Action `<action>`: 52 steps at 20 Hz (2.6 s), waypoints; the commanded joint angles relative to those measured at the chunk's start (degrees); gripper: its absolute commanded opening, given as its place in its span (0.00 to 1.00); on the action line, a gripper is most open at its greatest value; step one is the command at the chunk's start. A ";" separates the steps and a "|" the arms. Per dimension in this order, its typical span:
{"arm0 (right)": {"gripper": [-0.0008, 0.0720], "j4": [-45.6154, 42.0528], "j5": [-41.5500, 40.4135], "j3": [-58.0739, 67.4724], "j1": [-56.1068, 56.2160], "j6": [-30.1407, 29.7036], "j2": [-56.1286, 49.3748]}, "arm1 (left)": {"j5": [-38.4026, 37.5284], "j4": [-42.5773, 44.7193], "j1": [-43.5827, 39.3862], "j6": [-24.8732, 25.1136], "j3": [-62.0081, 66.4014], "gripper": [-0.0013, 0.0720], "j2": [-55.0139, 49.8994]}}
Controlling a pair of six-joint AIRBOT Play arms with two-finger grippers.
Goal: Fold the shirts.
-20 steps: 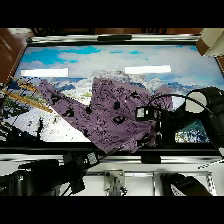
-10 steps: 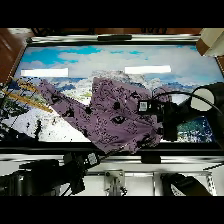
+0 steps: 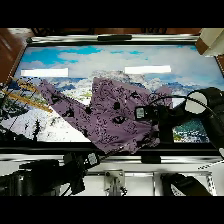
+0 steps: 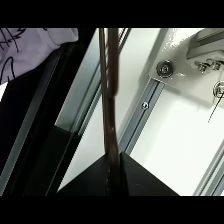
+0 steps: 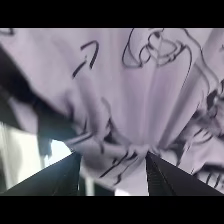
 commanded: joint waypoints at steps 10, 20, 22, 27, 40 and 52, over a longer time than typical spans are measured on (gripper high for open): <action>0.44 1.09 0.33 -1.97 9.07 -5.25 -8.31 | 1.01 -0.66 0.04 -1.75 0.04 0.08 0.81; 0.11 -1.33 1.77 -1.90 9.18 -5.42 -1.68 | -7.39 7.82 0.04 -1.88 0.35 0.89 0.76; 0.11 -1.90 0.55 -1.90 9.16 -5.07 0.92 | -12.13 8.26 0.02 -1.88 1.86 0.89 0.79; 0.11 -3.48 -1.97 -1.90 9.16 3.02 3.48 | -21.07 14.84 0.04 -3.41 10.01 0.89 2.95; 0.11 -5.92 -18.18 -1.90 9.22 39.26 3.48 | -16.28 28.74 0.04 -39.28 -0.48 0.63 22.12; 0.11 -6.16 -23.65 0.59 9.20 45.51 3.45 | 10.38 -14.64 48.04 -14.64 10.45 0.78 -2.49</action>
